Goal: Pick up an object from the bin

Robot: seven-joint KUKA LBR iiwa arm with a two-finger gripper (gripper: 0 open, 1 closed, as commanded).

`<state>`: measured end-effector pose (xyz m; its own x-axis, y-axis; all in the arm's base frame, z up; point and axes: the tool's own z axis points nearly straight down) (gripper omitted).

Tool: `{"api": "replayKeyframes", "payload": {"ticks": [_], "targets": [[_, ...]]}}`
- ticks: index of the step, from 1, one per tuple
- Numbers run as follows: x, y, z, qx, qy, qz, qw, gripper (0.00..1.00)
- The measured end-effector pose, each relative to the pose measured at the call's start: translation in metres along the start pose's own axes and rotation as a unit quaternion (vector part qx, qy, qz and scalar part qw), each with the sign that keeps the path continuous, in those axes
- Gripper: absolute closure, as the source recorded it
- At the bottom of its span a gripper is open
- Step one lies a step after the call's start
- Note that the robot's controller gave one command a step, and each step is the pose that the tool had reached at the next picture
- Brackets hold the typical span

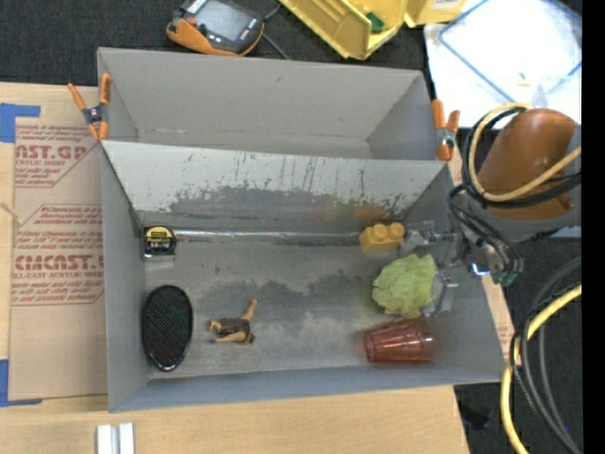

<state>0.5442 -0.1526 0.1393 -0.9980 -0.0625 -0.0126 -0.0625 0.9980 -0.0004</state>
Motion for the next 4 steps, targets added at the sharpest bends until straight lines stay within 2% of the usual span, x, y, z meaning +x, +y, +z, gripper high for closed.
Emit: {"api": "replayKeyframes", "payload": {"ticks": [1,2,3,4], "targets": [[-0.0125,0.0047,0.0601,-0.001,-0.0022,-0.010,0.9999,0.00],[-0.0186,-0.0029,0.0694,0.001,-0.0051,0.009,0.9999,0.00],[-0.0137,0.0043,0.0612,0.000,-0.0032,-0.008,1.0000,1.00],[-0.0137,0.0043,0.0611,0.000,-0.0032,-0.007,1.0000,1.00]]}}
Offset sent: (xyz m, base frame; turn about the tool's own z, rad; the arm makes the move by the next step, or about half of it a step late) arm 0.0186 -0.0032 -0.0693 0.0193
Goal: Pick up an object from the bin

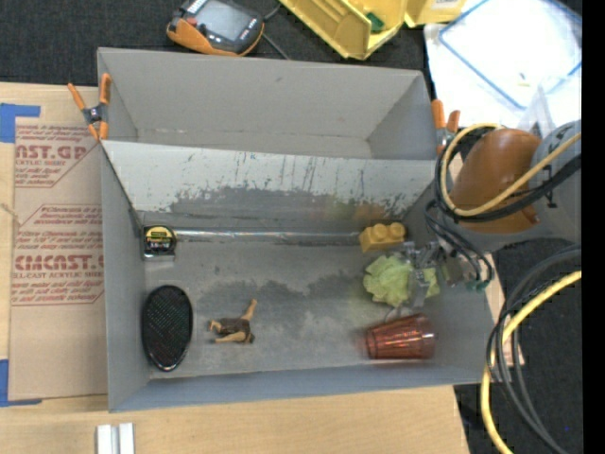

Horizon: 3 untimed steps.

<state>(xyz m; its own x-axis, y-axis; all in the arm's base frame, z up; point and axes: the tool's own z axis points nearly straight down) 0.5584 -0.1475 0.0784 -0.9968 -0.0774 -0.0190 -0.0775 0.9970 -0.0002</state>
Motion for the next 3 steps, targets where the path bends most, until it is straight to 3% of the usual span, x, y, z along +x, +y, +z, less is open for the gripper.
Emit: {"api": "replayKeyframes", "payload": {"ticks": [2,3], "targets": [[0.000,0.000,-0.027,0.000,0.0002,0.000,1.0000,1.00],[0.001,0.001,-0.064,-0.001,0.0034,0.000,1.0000,1.00]]}}
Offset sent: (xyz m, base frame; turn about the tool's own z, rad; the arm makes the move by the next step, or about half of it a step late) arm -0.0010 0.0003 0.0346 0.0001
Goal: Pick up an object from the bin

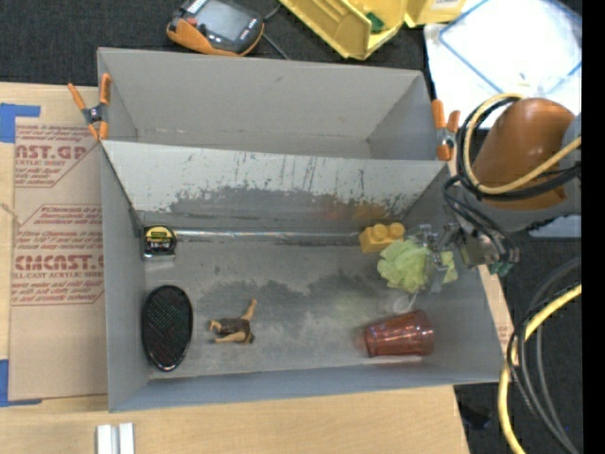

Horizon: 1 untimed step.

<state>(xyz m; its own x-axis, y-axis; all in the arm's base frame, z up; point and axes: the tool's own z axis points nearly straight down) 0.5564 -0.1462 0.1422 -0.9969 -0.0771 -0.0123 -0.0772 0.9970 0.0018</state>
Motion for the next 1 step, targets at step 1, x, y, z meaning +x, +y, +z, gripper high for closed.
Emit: {"api": "replayKeyframes", "payload": {"ticks": [1], "targets": [[-0.0022,-0.0005,-0.0323,0.001,-0.0034,0.000,1.0000,1.00]]}}
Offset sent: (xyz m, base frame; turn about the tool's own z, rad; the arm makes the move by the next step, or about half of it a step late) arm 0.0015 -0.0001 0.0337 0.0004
